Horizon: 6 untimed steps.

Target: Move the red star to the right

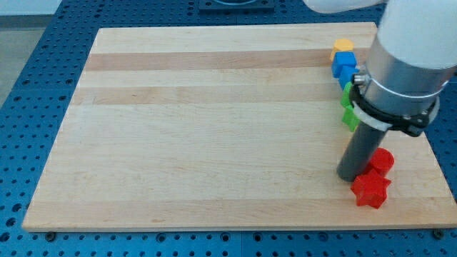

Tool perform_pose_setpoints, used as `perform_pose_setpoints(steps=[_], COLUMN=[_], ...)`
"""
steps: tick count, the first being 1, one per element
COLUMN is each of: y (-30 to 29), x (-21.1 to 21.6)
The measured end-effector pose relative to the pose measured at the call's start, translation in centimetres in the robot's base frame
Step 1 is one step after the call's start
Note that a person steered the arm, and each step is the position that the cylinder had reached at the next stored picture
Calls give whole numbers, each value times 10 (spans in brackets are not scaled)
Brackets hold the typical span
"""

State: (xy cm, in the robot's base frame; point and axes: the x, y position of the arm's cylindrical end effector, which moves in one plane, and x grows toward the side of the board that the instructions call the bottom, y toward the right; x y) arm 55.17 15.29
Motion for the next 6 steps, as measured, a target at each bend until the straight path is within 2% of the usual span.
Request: perform_pose_setpoints(steps=[1, 2, 4, 6], y=[-29, -28, 15, 8], x=[2, 19, 33, 34])
